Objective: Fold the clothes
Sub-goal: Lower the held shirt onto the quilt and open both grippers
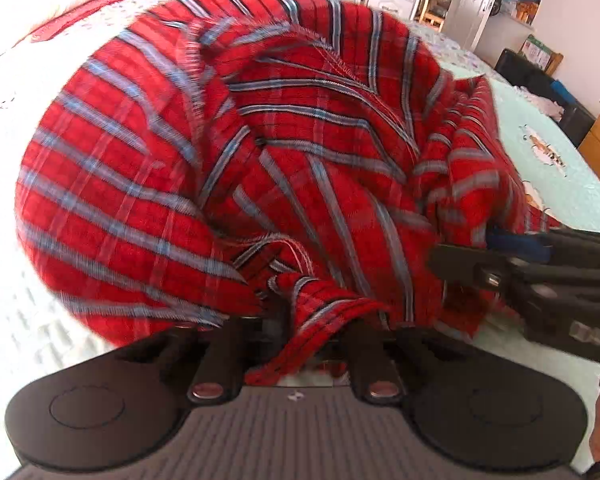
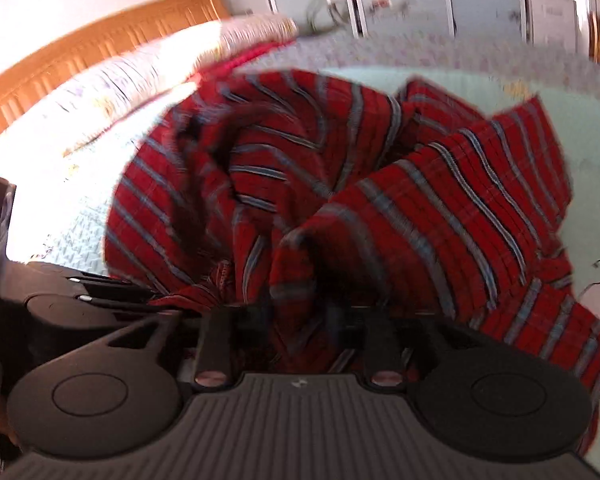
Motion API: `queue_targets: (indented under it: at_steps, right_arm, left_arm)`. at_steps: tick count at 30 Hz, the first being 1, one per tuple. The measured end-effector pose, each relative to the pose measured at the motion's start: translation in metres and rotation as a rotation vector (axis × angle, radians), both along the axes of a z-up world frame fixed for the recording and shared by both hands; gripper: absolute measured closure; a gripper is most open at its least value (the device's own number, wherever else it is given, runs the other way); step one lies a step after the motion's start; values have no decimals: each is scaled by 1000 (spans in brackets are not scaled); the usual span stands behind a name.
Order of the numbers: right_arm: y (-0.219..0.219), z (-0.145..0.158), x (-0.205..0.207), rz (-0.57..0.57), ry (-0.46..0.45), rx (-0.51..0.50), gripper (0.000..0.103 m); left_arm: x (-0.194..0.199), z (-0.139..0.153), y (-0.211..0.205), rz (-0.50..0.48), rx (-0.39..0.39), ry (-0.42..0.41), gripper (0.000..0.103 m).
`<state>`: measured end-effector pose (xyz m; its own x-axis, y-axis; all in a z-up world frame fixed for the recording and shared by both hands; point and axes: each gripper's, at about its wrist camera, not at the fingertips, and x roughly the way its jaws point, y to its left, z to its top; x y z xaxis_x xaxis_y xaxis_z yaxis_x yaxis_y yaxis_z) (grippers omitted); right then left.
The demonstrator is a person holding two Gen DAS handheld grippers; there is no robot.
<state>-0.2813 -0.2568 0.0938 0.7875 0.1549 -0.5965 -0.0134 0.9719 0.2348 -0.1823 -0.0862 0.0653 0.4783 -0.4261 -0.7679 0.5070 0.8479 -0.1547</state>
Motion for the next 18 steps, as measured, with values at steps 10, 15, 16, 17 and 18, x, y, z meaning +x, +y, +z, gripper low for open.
queue_targets:
  at_steps: [10, 15, 16, 17, 18]
  right_arm:
    - [-4, 23, -82, -111, -42, 120, 45]
    - [-8, 55, -92, -164, -58, 152, 41]
    - [-4, 63, -90, -171, -65, 128, 35]
    - [-1, 72, -91, -174, -73, 105, 28]
    - [2, 80, -91, -179, -72, 77, 26]
  left_arm:
    - [-45, 38, 44, 92, -90, 42, 47]
    - [-61, 77, 24, 93, -21, -65, 33]
    - [-62, 84, 20, 96, -6, -96, 31]
    - [-63, 90, 17, 101, 3, -115, 29]
    - [-63, 95, 15, 106, 9, -129, 29]
